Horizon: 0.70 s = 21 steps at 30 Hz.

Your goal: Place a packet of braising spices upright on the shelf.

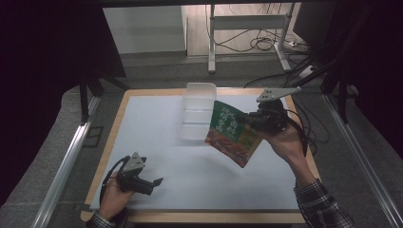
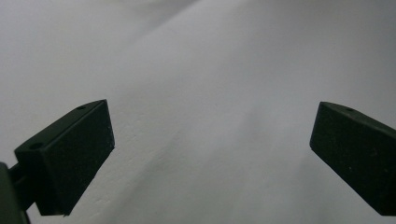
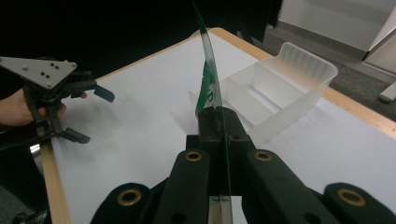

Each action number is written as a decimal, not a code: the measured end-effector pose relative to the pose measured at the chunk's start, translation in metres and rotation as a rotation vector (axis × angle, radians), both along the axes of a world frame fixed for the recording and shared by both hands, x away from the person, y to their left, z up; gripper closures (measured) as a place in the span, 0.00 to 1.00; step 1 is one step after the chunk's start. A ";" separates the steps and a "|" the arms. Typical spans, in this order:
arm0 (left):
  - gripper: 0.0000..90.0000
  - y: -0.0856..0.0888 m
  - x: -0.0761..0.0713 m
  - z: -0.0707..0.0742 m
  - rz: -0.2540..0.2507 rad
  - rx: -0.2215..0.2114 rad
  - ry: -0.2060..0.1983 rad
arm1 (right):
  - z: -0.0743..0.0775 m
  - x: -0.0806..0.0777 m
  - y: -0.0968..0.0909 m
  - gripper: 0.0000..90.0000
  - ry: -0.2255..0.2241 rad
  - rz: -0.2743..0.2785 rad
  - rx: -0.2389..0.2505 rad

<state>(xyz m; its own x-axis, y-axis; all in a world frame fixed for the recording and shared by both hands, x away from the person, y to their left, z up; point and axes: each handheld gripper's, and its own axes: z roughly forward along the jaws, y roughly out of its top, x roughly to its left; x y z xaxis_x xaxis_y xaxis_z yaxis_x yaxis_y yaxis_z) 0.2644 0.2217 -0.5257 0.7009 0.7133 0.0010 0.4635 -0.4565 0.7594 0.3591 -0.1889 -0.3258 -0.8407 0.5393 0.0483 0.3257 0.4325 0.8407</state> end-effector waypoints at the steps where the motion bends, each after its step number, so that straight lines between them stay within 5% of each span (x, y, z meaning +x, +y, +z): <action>1: 0.00 0.000 0.000 0.000 0.000 0.000 -0.001 | 0.004 0.003 0.002 0.99 -0.005 -0.001 -0.008; 21: 0.00 0.001 0.000 0.001 -0.002 -0.002 -0.001 | 0.039 0.047 0.021 0.99 -0.045 -0.035 -0.007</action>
<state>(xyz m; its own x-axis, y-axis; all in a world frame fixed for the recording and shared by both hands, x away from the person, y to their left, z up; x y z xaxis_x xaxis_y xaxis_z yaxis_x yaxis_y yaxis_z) 0.2646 0.2226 -0.5251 0.7024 0.7118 0.0005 0.4617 -0.4561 0.7608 0.4061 -0.1675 -0.2869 -0.8227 0.5684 0.0072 0.3028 0.4275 0.8518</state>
